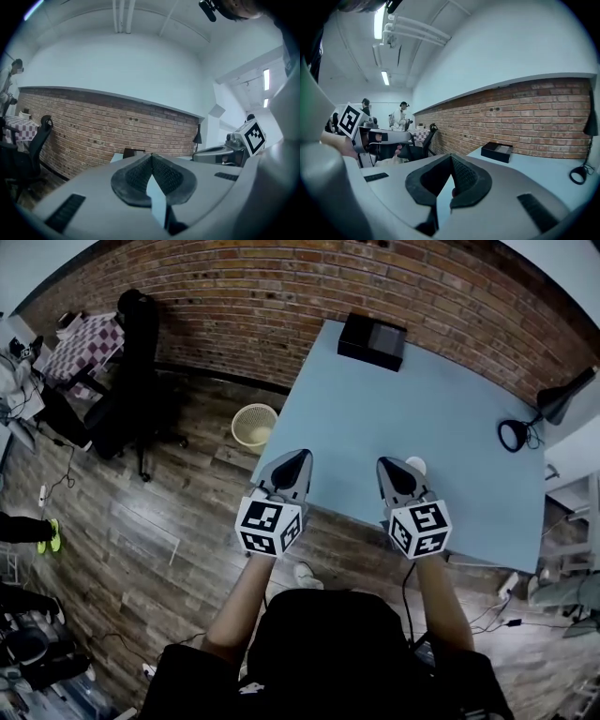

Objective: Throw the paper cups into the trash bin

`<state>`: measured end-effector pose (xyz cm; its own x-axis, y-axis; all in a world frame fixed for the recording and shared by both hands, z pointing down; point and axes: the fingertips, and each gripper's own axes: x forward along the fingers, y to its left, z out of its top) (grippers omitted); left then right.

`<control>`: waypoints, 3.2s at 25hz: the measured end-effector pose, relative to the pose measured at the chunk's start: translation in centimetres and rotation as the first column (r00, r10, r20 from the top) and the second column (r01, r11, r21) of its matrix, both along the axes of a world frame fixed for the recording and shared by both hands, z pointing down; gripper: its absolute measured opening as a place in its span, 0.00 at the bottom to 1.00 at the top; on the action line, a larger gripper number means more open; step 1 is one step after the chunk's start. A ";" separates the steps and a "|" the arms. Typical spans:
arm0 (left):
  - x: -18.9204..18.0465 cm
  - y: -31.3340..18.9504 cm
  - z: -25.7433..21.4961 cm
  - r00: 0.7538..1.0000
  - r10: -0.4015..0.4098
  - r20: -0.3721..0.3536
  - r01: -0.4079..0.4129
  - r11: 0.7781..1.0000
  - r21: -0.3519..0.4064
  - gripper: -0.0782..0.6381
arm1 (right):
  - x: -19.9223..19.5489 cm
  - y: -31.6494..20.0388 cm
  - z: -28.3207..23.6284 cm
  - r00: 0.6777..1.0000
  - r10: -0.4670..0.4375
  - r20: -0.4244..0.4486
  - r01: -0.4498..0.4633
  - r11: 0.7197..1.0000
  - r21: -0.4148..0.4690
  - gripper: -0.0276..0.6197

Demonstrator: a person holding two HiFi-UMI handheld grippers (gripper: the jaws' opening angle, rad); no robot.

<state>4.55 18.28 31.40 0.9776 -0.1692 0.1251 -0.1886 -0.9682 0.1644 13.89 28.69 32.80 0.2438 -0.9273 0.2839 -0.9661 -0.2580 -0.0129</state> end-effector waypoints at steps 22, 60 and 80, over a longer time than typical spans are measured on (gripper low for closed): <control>9.0 6.3 4.4 0.956 0.289 0.041 -0.288 0.957 -0.029 0.11 | 8.7 6.2 4.2 0.979 0.204 0.006 -0.202 0.974 -0.101 0.04; 27.4 20.0 22.9 0.767 0.502 0.399 -0.530 0.846 -0.046 0.71 | 22.2 15.7 15.5 0.930 0.317 0.187 -0.270 0.933 -0.238 0.04; 28.7 22.0 27.7 0.697 0.555 0.454 -0.612 0.791 -0.027 0.78 | 23.0 16.7 19.0 0.929 0.311 0.199 -0.248 0.925 -0.289 0.04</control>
<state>33.25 40.24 59.09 0.7384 0.3762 0.5597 0.3992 -0.9127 0.0868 36.91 45.40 51.84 0.3788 -0.7192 0.5824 -0.8302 -0.5422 -0.1296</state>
